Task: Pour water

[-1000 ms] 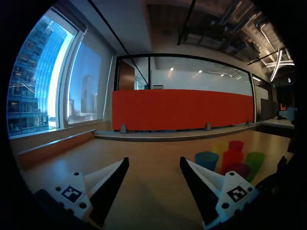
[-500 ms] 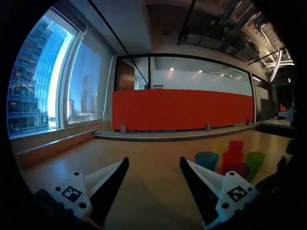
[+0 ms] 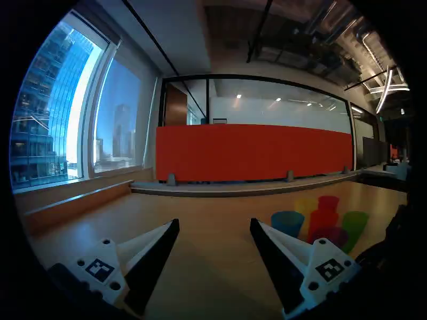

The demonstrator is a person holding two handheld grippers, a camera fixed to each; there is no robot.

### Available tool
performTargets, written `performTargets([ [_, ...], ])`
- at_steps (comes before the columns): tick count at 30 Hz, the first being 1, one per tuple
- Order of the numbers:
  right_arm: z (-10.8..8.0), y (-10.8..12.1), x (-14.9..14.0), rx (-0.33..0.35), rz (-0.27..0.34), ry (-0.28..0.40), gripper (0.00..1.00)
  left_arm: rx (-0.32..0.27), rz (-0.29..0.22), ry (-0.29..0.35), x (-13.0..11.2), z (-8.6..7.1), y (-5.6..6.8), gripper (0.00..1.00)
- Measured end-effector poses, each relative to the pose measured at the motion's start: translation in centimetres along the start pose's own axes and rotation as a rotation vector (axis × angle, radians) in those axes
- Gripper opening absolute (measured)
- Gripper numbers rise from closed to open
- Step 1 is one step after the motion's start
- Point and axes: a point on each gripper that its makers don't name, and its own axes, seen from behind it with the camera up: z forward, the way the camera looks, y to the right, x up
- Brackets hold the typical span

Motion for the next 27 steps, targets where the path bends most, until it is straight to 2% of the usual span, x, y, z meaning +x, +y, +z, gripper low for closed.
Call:
performTargets([
  [5,-0.4,0.6,-0.6,-0.027,-0.021,0.014,0.99,0.0,0.0,0.0,0.0,0.1,0.0,0.98],
  [12,-0.6,1.2,-1.8,-0.033,0.001,-0.006,0.99,0.0,0.0,0.0,0.0,0.0,0.1,0.98],
  [27,-0.1,1.4,-3.1,-0.036,0.001,-0.028,0.99,0.0,0.0,0.0,0.0,0.1,0.0,0.98],
])
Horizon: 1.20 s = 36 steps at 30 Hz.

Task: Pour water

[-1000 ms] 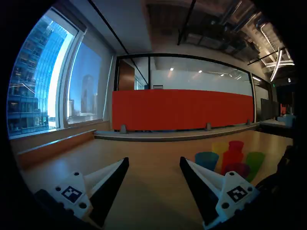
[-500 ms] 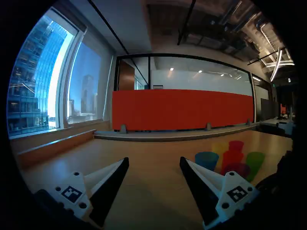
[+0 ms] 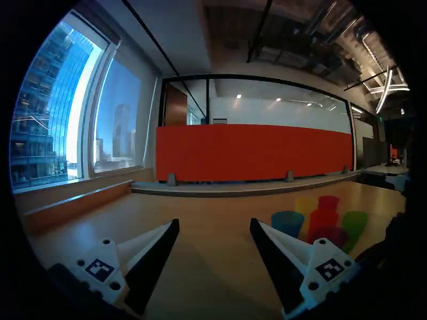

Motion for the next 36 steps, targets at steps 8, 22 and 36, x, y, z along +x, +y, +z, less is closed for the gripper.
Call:
performTargets([
  [8,0.09,0.03,-0.41,0.001,0.003,-0.008,0.99,0.0,0.0,0.0,0.01,-0.03,-0.04,0.98],
  [22,0.0,-0.16,-0.48,-0.008,-0.029,-0.011,0.99,0.0,0.0,0.0,0.02,-0.07,-0.04,0.98],
  [36,-0.07,-0.19,-0.51,-0.009,-0.028,-0.012,0.99,0.0,0.0,0.0,-0.04,-0.06,-0.01,0.99],
])
